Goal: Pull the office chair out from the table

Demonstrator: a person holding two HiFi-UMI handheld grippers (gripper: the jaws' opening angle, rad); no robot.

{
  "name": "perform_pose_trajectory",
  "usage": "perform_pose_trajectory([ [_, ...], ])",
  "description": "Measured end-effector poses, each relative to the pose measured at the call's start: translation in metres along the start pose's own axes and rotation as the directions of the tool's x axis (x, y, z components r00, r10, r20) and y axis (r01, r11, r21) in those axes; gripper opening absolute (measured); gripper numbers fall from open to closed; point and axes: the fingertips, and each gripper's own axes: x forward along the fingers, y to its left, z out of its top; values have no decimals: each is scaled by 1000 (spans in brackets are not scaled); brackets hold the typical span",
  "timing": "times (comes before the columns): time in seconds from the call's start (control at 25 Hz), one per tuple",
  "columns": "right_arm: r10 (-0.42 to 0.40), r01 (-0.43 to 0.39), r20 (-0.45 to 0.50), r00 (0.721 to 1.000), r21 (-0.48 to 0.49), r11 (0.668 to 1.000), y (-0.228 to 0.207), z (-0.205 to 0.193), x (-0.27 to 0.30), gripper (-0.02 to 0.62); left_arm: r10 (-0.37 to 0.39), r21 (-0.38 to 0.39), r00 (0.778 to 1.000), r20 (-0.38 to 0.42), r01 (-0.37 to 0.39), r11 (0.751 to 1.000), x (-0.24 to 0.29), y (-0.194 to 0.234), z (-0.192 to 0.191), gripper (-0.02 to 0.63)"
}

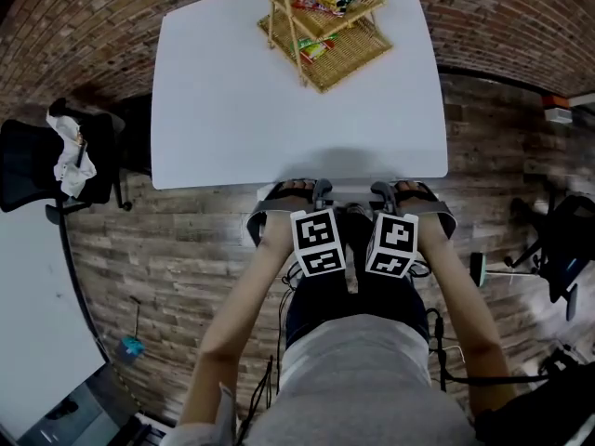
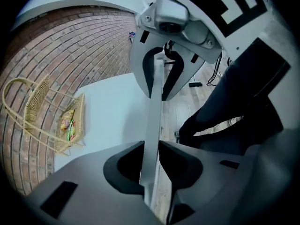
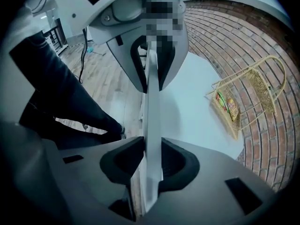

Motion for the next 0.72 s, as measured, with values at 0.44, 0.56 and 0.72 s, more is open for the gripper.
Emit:
perform_pose_trajectory([
  [0.44,-5,5,-8,1000,14,1000,2,-8,4,95,2,-10,1000,-17,-2,1000,0,-1,0,98],
  [0.56,-2,2,-3,1000,12,1000,6,-8,2,94,-15,-5,1000,-16,15,1000,-2,-5,0,94],
  [0.72,16,-15,-7,1000,14,1000,18,-7,-1,92,-24,5,1000,-9,24,1000,-7,-19,-1,91],
])
